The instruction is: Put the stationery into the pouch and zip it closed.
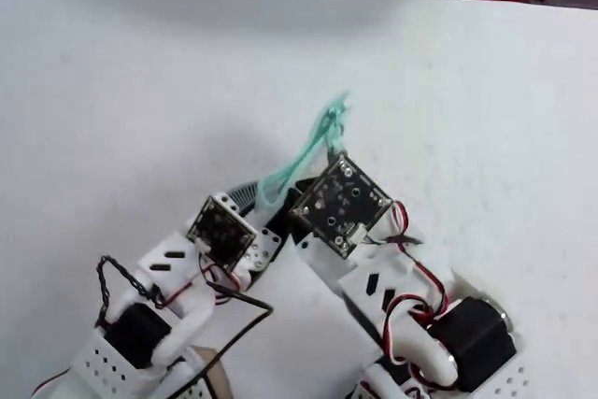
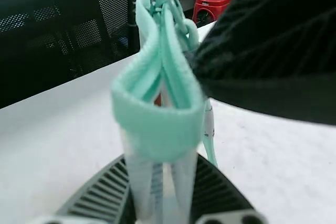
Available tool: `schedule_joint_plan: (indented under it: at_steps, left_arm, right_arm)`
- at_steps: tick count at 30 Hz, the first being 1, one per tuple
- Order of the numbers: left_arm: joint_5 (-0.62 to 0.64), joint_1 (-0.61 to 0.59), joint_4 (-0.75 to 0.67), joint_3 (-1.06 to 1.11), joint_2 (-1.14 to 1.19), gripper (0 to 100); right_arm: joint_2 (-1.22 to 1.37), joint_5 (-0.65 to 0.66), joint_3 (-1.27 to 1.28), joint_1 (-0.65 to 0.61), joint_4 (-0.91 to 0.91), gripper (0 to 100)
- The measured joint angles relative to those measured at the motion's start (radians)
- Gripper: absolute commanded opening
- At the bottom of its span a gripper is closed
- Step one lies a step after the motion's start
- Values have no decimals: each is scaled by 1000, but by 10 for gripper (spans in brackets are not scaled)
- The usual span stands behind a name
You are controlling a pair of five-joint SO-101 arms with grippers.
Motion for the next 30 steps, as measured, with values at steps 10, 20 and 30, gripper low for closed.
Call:
schedule_joint_plan:
  at_steps: [10, 20, 30]
  left_arm:
    - [0, 5, 0, 0, 0, 60]
    - [0, 5, 0, 0, 0, 60]
    - [0, 3, -41, 26, 0, 60]
  right_arm:
    - [-95, -138, -89, 219, 11, 198]
    - [0, -258, -97, 232, -6, 200]
    - [164, -293, -258, 167, -41, 199]
